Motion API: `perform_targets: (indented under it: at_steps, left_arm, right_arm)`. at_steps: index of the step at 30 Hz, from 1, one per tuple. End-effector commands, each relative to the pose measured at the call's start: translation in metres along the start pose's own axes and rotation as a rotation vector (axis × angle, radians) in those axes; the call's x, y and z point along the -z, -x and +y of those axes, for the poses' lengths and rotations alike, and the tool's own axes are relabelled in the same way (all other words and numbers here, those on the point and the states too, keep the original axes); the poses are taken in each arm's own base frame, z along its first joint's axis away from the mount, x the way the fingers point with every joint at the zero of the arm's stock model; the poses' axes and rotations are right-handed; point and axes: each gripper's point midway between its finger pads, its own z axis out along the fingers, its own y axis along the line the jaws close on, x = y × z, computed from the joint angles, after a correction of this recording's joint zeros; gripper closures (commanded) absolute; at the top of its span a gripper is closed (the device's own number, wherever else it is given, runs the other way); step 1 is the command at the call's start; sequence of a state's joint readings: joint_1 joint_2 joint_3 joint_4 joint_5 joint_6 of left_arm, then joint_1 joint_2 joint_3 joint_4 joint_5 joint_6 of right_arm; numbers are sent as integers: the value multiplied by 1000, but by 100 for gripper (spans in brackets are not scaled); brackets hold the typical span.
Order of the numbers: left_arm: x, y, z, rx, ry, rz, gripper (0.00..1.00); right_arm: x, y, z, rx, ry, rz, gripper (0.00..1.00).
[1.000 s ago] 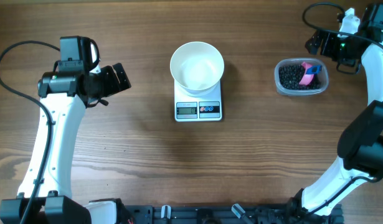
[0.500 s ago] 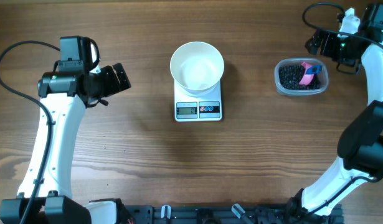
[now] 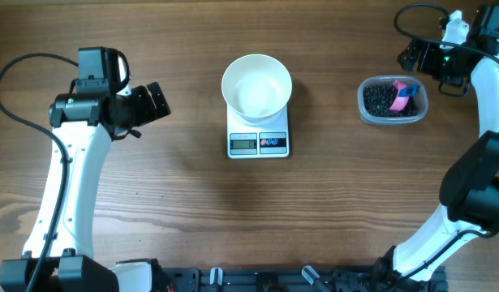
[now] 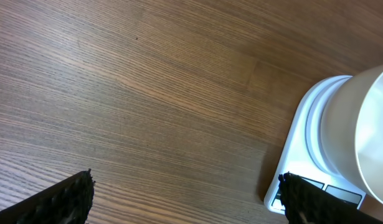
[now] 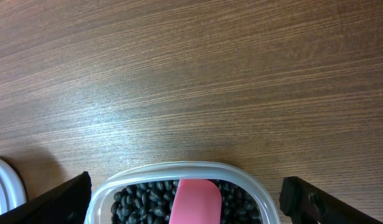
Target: Scoop item into bowl and weigh 150g on scale
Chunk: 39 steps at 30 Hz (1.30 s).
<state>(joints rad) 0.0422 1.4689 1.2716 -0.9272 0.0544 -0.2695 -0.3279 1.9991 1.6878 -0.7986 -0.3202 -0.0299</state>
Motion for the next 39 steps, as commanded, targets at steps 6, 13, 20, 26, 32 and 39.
perform_targets:
  at_steps: [6,13,20,26,32,39]
  left_arm:
    - [1,1,-1,15,-7,0,0]
    - [1,1,-1,15,-7,0,0]
    - [1,1,-1,15,-7,0,0]
    - [1,2,-1,15,-8,-3,0]
    - [2,24,-9,10,-41,-92,0]
    - [7,2,-66,-336,-300,-41,0]
  right_arm:
    - [-11,-8,-3,-13,-5,29,0]
    - [-11,-8,-3,-13,-4,29,0]
    - [-11,-8,-3,-13,-5,29,0]
    - [-11,-8,-3,-13,-5,29,0]
    - [-11,-8,-3,-13,-5,29,0]
    - [-11,-8,-3,-14,-4,29,0]
